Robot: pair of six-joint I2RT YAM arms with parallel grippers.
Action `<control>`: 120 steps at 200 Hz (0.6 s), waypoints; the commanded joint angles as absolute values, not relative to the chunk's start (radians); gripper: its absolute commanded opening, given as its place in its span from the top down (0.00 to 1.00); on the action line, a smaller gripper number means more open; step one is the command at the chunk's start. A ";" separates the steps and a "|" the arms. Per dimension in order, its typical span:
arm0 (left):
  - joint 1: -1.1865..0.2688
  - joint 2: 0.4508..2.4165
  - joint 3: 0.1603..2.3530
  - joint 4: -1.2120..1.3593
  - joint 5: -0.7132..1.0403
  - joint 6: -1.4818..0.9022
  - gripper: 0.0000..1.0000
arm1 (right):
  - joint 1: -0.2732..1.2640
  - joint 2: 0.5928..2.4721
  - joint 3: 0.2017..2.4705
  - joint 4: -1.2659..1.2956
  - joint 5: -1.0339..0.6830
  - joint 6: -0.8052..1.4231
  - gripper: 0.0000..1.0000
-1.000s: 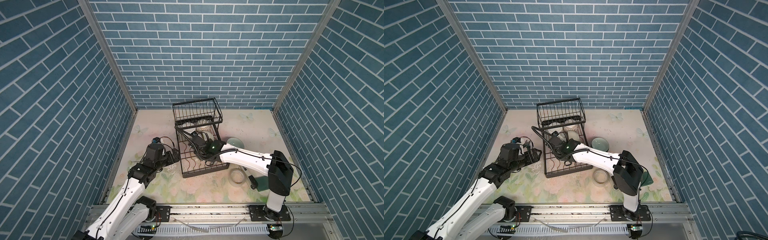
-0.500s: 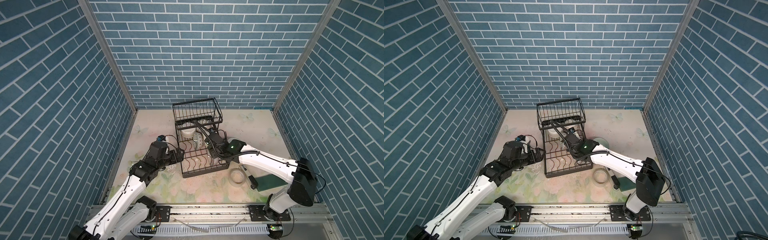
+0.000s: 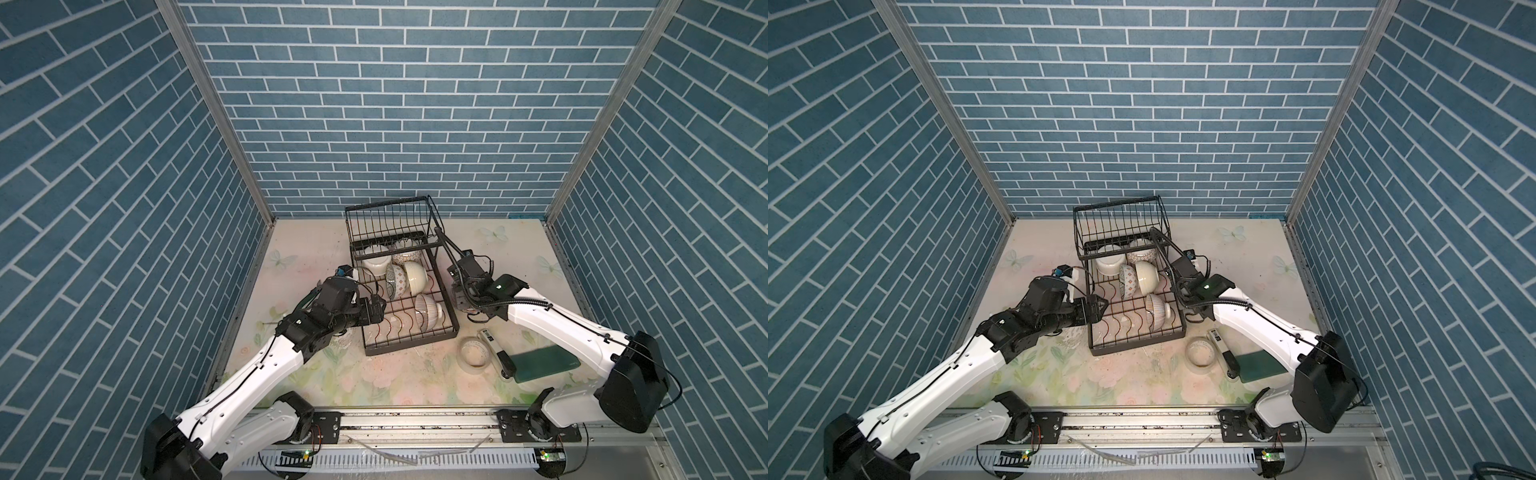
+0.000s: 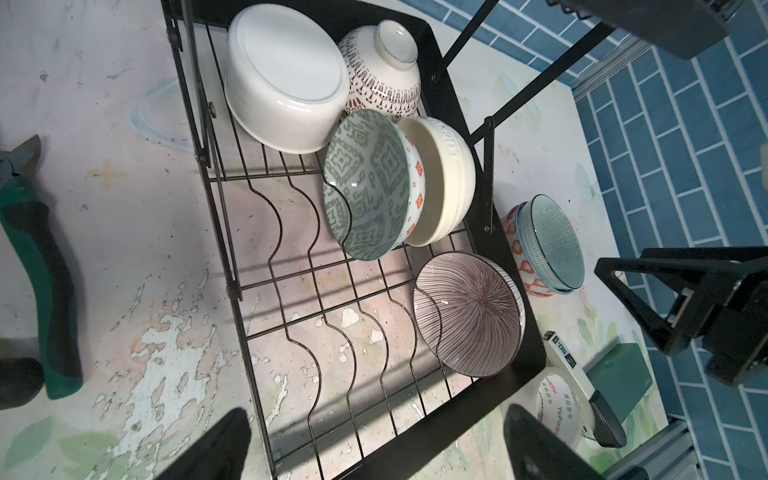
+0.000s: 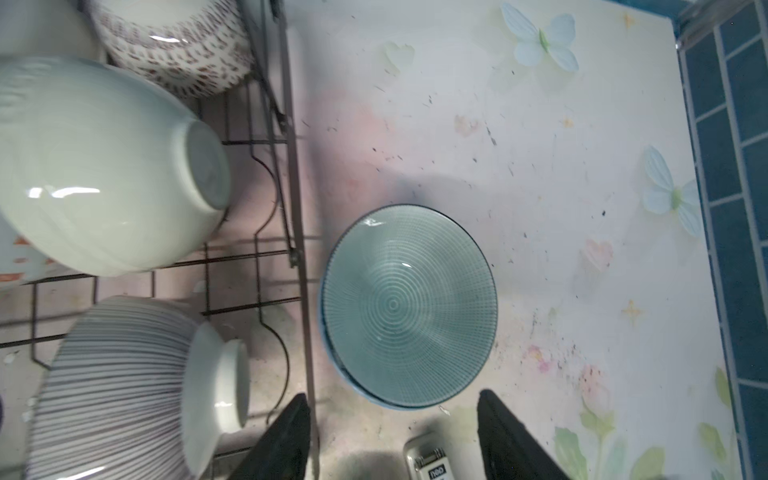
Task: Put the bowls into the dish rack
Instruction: 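Move the right gripper to the teal striped bowl on the table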
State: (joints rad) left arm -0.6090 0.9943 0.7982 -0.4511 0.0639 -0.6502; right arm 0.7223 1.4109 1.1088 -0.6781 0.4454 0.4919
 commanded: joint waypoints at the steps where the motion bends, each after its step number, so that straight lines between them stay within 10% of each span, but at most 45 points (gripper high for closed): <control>1: -0.621 1.005 0.819 -0.440 0.047 -0.640 0.03 | 0.659 1.384 1.068 -0.732 0.412 0.538 0.37; 120: -0.621 1.015 0.767 -0.456 -0.014 -0.640 0.01 | 0.407 1.497 1.013 -0.582 0.189 0.436 0.45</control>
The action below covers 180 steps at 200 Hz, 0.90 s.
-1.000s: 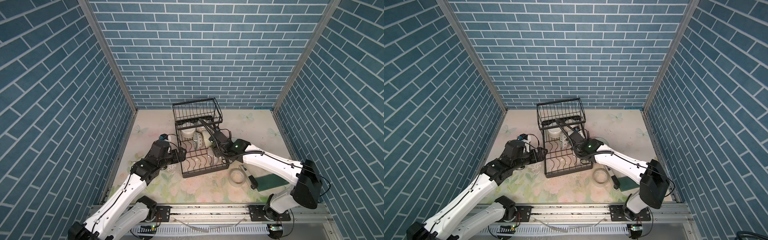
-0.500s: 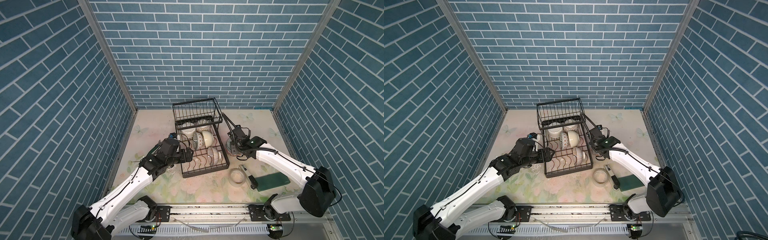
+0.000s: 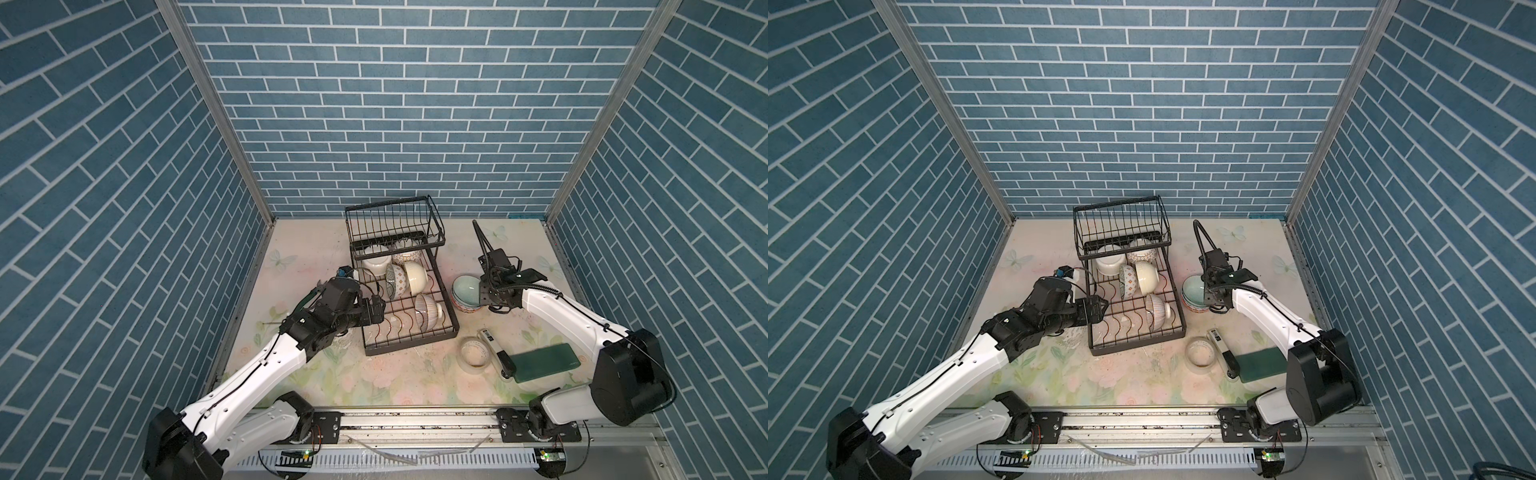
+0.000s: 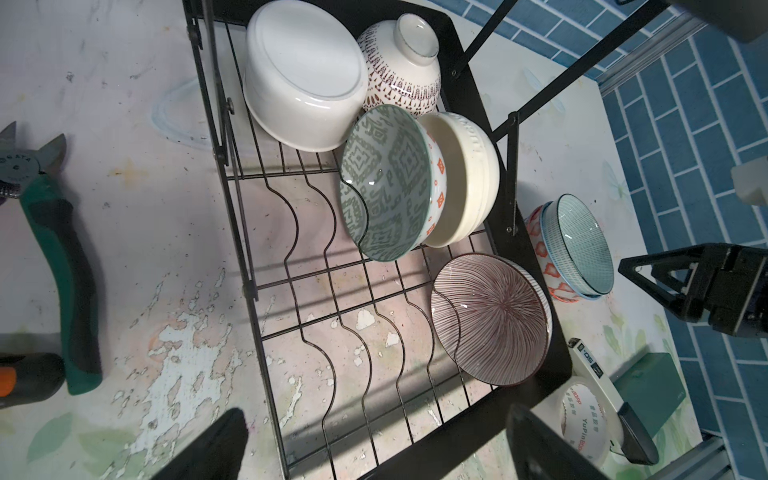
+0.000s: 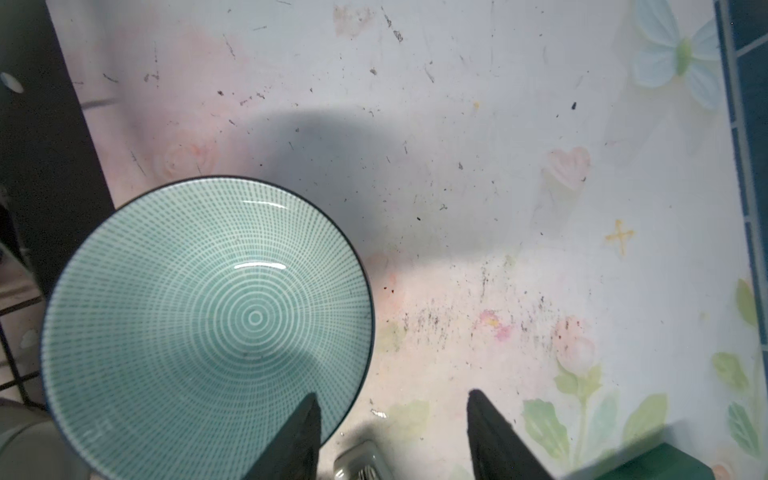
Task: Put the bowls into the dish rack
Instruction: 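Move the right gripper to the teal striped bowl on the table, then grasp the teal striped bowl rim with the right gripper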
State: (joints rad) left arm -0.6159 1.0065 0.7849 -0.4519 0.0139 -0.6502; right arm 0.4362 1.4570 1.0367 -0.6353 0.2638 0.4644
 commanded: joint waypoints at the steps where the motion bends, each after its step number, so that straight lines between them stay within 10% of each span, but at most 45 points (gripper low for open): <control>1: -0.621 1.014 0.767 -0.456 -0.014 -0.640 0.01 | 0.405 1.499 1.014 -0.581 0.188 0.435 0.45; 180: -0.615 1.060 0.761 -0.445 -0.009 -0.628 0.01 | 0.367 1.627 1.126 -0.589 0.198 0.306 0.88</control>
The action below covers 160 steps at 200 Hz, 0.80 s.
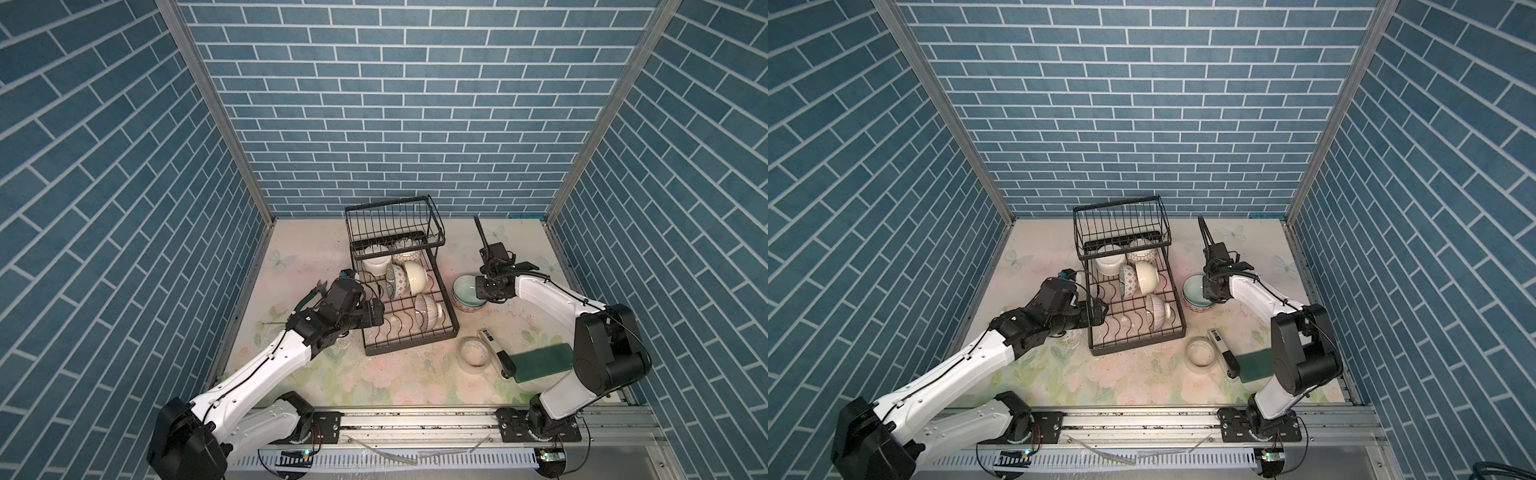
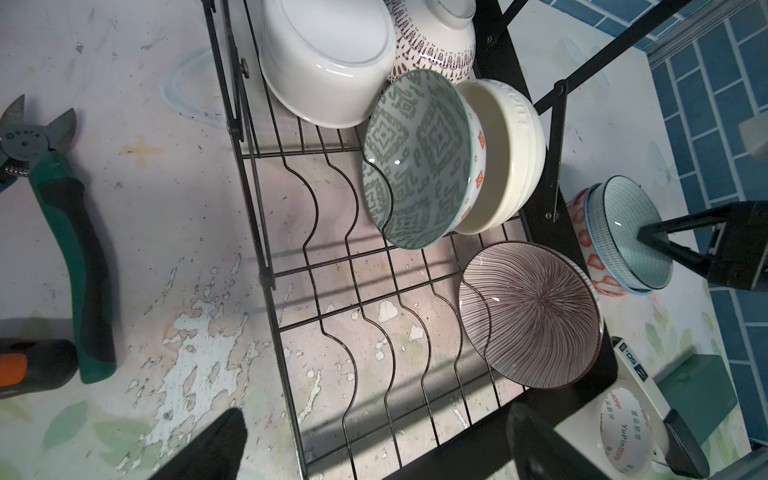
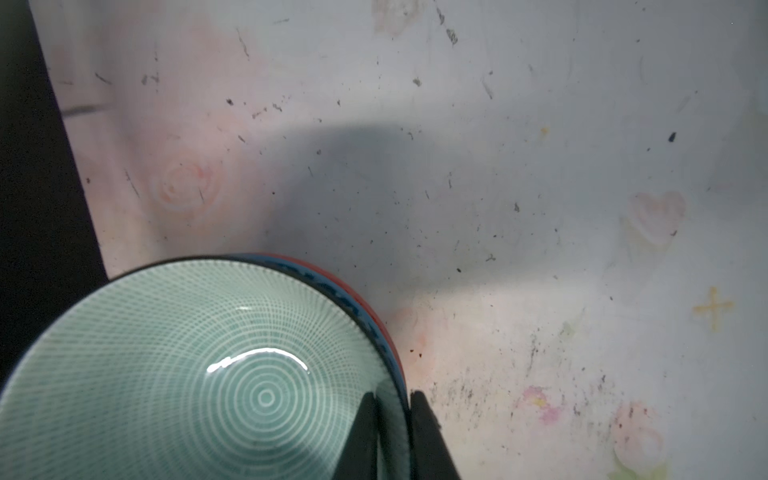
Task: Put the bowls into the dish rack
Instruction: 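Grasp the teal striped bowl rim with the right gripper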
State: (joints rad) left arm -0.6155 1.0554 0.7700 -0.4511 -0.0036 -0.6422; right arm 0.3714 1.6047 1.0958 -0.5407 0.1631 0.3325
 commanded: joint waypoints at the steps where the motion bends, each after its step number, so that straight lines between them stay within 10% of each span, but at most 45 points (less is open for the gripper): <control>1: -0.615 1.059 0.761 -0.445 -0.009 -0.627 0.01 | 0.367 1.627 1.125 -0.590 0.198 0.307 0.88; 160: -0.614 1.053 0.732 -0.425 -0.005 -0.634 0.01 | 0.367 1.586 1.176 -0.652 0.251 0.268 0.94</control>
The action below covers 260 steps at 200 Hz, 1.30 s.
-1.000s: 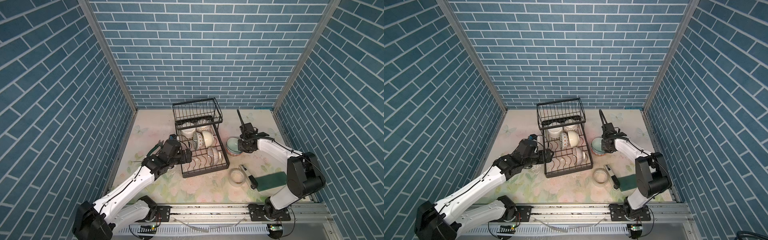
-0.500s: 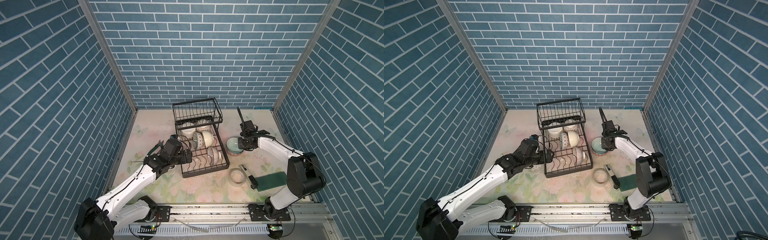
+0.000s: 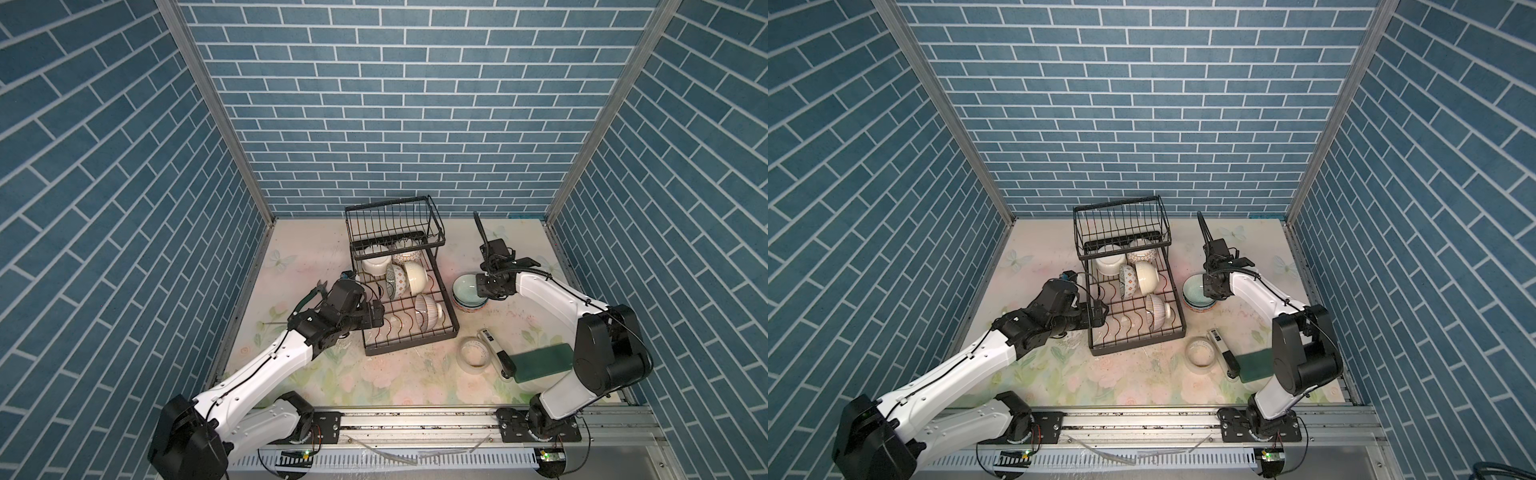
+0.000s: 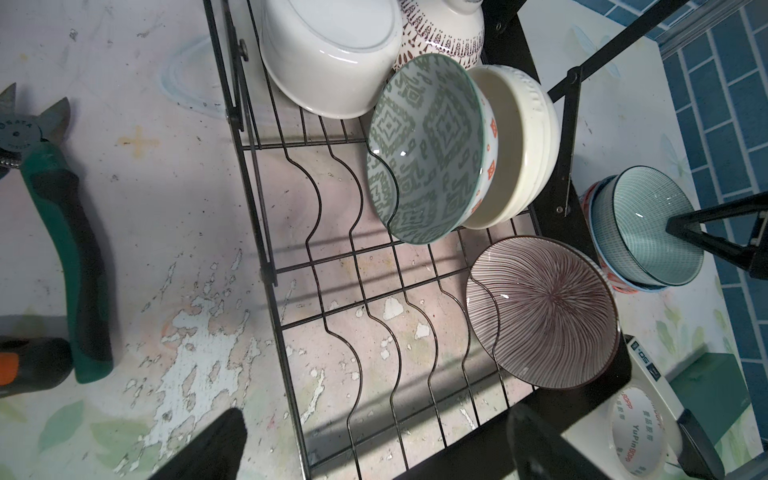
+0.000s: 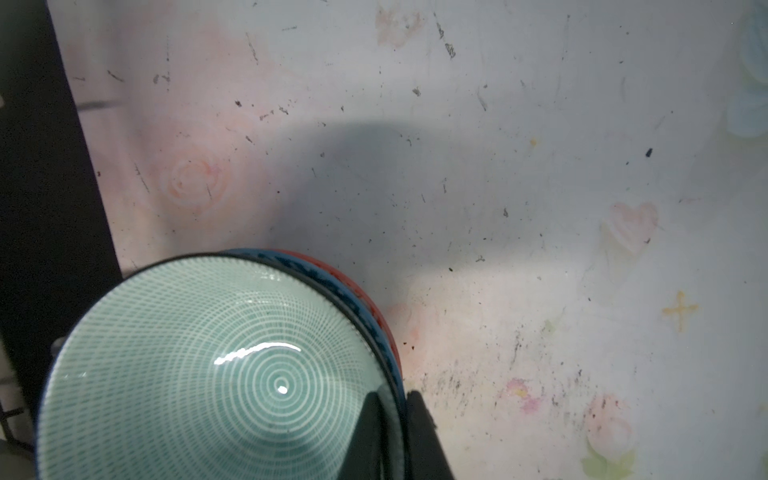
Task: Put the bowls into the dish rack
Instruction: 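Grasp the teal striped bowl rim with the right gripper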
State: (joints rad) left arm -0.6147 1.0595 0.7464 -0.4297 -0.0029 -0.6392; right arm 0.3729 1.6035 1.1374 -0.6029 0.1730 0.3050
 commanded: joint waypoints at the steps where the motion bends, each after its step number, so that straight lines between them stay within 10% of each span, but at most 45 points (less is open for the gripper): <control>1: -0.614 1.053 0.732 -0.425 -0.005 -0.634 0.01 | 0.367 1.587 1.177 -0.652 0.251 0.267 0.94; 260: -0.607 1.041 0.701 -0.408 0.002 -0.633 0.00 | 0.373 1.647 1.255 -0.729 0.306 0.233 0.80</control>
State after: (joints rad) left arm -0.6128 1.0462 0.7170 -0.4103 0.0006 -0.6395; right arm 0.3729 1.6321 1.2015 -0.6918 0.2844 0.2600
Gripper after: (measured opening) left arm 0.996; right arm 0.206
